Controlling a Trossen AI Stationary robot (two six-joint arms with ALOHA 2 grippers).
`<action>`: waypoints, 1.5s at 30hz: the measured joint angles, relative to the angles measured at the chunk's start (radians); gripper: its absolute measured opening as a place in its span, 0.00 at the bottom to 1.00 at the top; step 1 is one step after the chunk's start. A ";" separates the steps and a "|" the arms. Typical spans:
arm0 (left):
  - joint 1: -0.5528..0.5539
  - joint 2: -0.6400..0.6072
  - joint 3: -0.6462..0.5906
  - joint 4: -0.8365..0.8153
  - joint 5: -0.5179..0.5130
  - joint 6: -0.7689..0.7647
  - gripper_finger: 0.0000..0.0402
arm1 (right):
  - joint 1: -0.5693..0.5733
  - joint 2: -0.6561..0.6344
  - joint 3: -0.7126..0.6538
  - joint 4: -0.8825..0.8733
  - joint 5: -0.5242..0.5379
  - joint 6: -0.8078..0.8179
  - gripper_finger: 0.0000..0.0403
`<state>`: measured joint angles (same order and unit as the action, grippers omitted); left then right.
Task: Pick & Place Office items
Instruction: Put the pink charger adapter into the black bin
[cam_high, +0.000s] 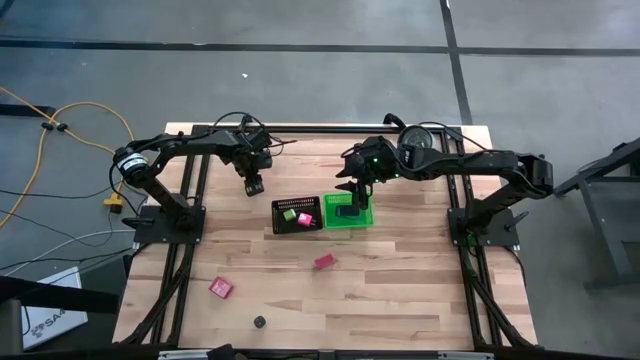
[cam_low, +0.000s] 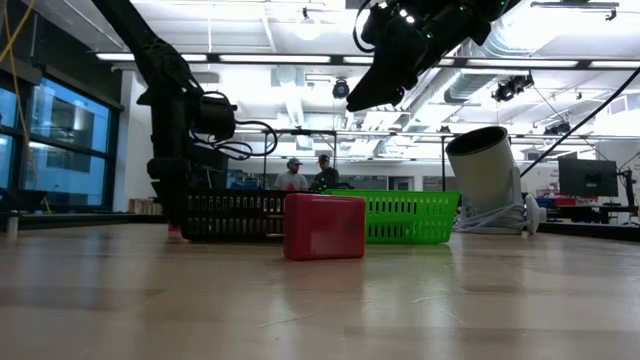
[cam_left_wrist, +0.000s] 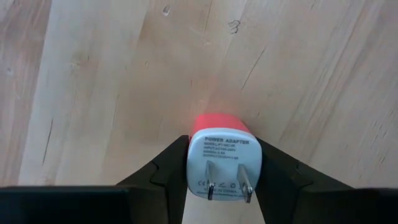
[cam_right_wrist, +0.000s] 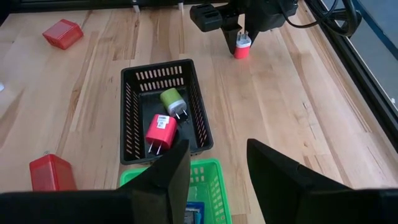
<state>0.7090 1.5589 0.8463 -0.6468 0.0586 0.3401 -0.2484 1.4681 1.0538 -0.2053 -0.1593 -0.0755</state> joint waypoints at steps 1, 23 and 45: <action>0.000 0.000 0.000 0.000 0.000 0.000 0.35 | 0.000 0.000 0.000 0.000 0.000 0.000 0.36; -0.025 -0.154 0.000 -0.064 -0.031 -0.019 0.35 | 0.000 0.000 0.000 0.000 0.000 0.000 0.36; -0.412 -0.324 0.070 -0.063 -0.143 -0.250 0.34 | 0.000 0.000 0.000 0.000 0.000 0.000 0.36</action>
<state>0.2967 1.2350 0.9164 -0.7098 -0.0845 0.0899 -0.2482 1.4680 1.0538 -0.2050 -0.1593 -0.0756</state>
